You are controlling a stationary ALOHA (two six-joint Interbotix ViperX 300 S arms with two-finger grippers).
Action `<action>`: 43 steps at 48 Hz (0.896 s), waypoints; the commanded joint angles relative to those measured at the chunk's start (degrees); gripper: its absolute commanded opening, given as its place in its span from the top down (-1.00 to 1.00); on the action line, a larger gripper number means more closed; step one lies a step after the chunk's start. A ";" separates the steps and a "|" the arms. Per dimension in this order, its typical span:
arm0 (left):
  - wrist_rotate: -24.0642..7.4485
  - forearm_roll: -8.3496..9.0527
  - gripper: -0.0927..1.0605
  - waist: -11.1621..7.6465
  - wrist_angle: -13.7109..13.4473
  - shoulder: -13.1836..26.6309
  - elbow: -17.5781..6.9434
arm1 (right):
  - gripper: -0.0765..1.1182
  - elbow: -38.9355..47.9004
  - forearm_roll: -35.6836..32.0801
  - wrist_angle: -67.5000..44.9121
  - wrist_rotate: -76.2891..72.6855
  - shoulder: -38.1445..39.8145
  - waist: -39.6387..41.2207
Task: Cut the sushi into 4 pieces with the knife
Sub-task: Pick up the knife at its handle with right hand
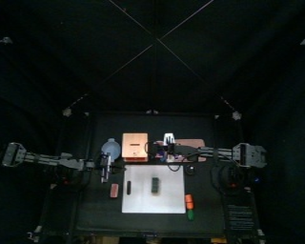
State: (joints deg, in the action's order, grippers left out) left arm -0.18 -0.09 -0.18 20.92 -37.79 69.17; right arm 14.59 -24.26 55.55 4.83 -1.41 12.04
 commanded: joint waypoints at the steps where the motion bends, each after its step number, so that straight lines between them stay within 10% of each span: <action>1: 0.09 0.00 -0.01 0.18 0.53 0.09 -0.62 | -0.59 -1.76 -0.09 0.26 0.18 0.62 0.35; 43: 0.09 0.00 -0.01 0.26 0.44 0.09 0.18 | 0.42 -9.05 7.03 6.68 9.76 -3.25 1.58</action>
State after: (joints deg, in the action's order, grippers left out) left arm -0.09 -0.09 -0.09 20.83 -37.79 70.05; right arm 7.73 -17.93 61.17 14.41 -5.63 12.57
